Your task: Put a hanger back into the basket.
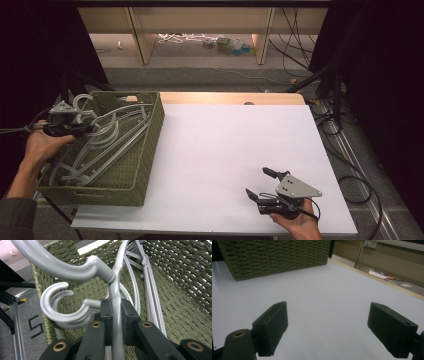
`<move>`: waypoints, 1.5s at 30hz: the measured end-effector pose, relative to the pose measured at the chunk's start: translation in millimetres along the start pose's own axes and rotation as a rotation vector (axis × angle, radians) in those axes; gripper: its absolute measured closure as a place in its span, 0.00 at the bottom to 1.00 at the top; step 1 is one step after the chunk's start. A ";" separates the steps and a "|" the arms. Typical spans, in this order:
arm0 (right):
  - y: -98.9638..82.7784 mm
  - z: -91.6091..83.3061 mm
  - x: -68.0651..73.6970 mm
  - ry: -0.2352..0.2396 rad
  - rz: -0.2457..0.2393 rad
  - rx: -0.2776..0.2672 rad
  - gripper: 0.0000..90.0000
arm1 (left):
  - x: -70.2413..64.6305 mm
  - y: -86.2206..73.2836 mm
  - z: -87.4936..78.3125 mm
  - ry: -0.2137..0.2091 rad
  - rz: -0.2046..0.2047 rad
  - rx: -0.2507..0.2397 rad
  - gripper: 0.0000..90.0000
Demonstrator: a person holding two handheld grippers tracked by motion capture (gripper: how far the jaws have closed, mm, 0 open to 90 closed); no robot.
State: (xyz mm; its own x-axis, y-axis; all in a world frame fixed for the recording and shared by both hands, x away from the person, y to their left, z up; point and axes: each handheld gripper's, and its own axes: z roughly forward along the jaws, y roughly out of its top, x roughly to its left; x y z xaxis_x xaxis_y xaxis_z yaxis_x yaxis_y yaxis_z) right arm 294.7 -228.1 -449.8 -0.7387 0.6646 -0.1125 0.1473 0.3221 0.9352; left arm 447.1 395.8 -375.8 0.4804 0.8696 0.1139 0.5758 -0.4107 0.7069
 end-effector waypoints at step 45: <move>-1.0 1.8 -1.0 -0.001 0.018 -0.016 0.19 | -54.2 7.9 -77.5 0.052 -0.205 -0.208 0.42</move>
State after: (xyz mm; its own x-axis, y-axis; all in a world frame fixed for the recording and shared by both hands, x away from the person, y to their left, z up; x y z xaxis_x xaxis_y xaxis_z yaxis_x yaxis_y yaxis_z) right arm 296.5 -227.9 -451.3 -0.7352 0.6709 -0.0965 0.1498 0.2997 0.9422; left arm 374.3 366.7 -322.3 0.3302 0.9438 -0.0139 0.5070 -0.1649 0.8460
